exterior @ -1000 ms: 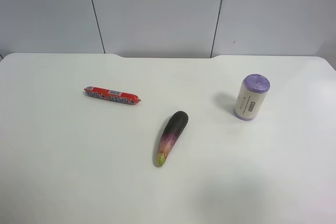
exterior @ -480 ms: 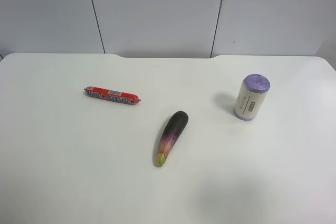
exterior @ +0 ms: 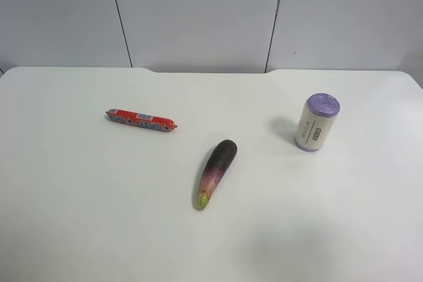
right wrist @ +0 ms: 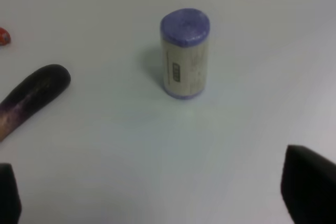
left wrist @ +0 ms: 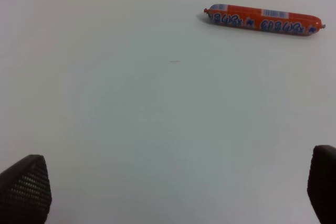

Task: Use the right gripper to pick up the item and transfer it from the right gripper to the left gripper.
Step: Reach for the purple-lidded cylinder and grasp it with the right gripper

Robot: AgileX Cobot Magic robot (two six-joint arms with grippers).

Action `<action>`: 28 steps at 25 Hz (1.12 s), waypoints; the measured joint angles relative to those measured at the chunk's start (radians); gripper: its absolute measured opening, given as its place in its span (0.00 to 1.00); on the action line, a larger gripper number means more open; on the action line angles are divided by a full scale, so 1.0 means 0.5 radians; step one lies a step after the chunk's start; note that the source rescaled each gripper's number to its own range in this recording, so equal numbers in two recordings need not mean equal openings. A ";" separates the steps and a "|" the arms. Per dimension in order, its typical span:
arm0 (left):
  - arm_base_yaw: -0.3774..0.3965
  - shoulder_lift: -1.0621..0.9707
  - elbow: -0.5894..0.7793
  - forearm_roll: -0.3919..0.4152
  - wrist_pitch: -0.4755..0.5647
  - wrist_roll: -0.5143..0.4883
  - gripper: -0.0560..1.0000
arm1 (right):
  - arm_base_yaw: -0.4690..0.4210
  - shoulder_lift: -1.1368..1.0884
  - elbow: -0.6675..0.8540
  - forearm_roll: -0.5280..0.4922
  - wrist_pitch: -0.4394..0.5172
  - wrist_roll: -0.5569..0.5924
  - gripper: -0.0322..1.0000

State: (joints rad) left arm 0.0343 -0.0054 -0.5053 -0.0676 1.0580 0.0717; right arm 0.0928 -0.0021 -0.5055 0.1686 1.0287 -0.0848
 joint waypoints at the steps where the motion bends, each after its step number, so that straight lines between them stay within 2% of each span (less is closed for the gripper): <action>1: 0.000 0.000 0.000 0.000 0.000 0.000 1.00 | 0.000 0.000 0.000 -0.016 -0.002 0.034 1.00; 4: 0.000 0.000 0.000 0.000 0.000 0.000 1.00 | 0.000 0.022 -0.011 -0.103 -0.002 0.170 1.00; 8: 0.000 0.000 0.000 0.000 0.000 0.000 1.00 | 0.000 0.307 -0.141 -0.201 -0.002 0.250 1.00; 13: 0.000 0.000 0.000 0.000 0.000 0.000 1.00 | 0.000 0.898 -0.410 -0.227 -0.002 0.335 1.00; 23: 0.000 0.000 0.000 0.000 0.000 0.000 1.00 | 0.000 2.022 -1.038 -0.229 0.014 0.349 1.00; 28: 0.000 0.000 0.000 0.000 0.000 0.000 1.00 | 0.000 2.509 -1.400 -0.258 0.126 0.349 1.00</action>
State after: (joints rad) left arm 0.0343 -0.0054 -0.5053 -0.0676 1.0580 0.0717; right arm 0.0928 1.2522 -1.2057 0.0397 1.0914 0.0898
